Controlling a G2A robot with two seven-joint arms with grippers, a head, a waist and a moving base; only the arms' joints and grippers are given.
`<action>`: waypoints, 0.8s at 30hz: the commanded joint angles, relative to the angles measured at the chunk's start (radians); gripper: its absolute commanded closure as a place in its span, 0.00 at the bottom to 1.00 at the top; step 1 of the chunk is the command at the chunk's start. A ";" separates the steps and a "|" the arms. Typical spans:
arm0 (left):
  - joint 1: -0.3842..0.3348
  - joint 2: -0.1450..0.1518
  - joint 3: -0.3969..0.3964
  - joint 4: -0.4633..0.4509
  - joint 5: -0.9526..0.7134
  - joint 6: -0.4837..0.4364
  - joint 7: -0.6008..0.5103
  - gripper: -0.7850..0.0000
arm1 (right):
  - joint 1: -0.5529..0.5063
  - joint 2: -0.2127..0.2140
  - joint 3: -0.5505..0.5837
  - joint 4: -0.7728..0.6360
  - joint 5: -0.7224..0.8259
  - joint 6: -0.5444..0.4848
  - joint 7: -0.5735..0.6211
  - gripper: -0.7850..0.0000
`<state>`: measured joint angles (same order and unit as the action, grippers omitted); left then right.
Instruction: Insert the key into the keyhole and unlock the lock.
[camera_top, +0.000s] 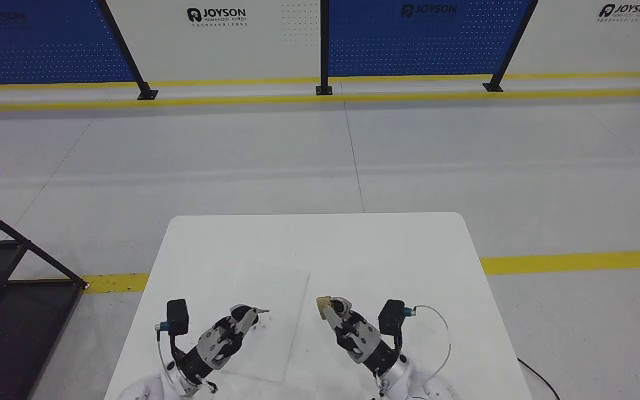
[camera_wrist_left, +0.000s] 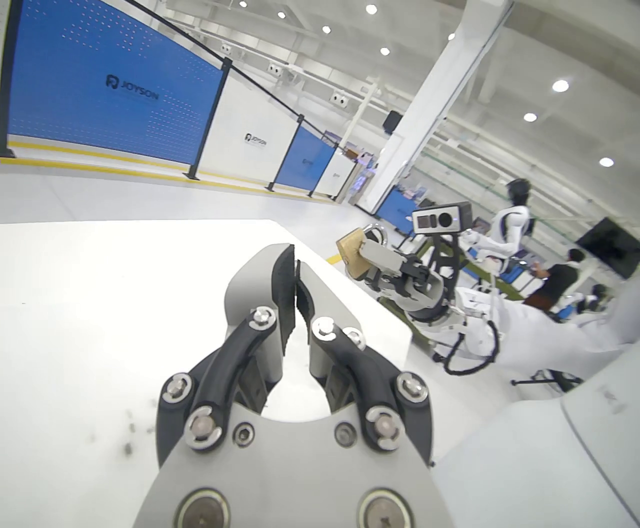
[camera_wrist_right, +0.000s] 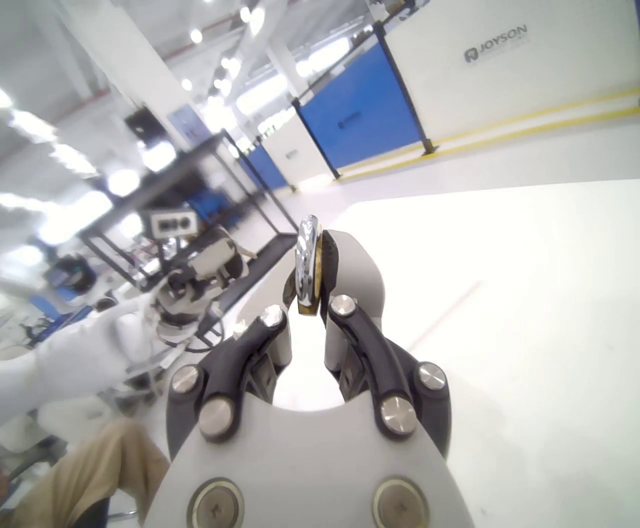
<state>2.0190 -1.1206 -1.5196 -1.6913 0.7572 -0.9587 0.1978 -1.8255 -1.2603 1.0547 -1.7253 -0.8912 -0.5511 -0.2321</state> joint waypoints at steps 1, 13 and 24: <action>-0.017 0.001 0.018 0.022 -0.052 -0.031 -0.024 1.00 | 0.009 0.002 -0.002 0.004 0.014 -0.056 -0.010 1.00; -0.036 0.003 0.038 0.048 -0.108 -0.051 -0.059 1.00 | 0.019 0.004 0.000 0.011 0.008 -0.084 0.001 1.00; -0.042 -0.002 0.064 0.041 -0.146 -0.042 -0.039 1.00 | 0.054 -0.008 -0.063 0.046 0.056 -0.083 -0.006 1.00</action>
<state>1.9801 -1.1205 -1.4692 -1.6474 0.6319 -1.0038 0.1486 -1.7796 -1.2648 1.0045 -1.6876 -0.8446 -0.6420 -0.2227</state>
